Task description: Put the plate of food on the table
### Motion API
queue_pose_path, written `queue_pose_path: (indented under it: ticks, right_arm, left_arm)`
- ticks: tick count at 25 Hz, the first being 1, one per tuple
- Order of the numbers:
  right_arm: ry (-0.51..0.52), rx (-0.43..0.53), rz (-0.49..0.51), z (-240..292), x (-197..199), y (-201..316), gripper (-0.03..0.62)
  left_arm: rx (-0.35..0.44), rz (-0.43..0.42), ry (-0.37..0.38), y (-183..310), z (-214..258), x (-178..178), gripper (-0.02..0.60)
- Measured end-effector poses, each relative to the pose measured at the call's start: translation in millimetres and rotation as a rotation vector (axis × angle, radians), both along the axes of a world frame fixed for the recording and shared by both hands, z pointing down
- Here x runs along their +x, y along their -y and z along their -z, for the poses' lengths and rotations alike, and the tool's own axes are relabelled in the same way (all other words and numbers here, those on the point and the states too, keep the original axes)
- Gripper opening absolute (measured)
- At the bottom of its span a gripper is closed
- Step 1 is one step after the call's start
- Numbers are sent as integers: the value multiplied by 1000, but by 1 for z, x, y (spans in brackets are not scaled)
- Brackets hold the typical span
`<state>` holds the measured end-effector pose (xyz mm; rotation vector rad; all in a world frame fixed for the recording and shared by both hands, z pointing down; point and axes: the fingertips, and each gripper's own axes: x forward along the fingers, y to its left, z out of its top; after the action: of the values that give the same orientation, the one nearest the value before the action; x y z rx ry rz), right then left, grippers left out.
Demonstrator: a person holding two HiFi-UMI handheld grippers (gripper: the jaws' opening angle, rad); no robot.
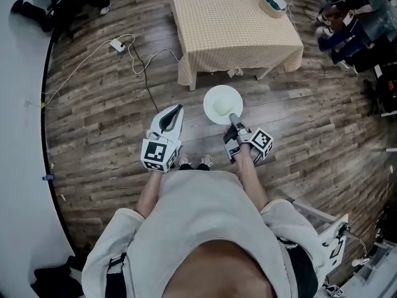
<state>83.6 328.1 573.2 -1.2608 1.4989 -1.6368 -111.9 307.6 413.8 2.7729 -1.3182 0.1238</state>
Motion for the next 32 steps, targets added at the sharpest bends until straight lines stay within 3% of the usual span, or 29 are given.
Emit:
queue_pose_path:
  ticks: [12,22,26,32]
  right_arm:
    - [28,33,19,5,17,6,9]
    - [5,-11,37,-11,45,-2,9]
    - [29,28,36,-12,52,1,9]
    - [20,5,26,-17,62,8,9]
  left_arm:
    - [15,19,14,0,6,18,8]
    - [5,38,20,-4,-4,42,8]
    - [-3,37,20,-3,-10,51,8]
    - [-5,37,17,10,-13,58,8]
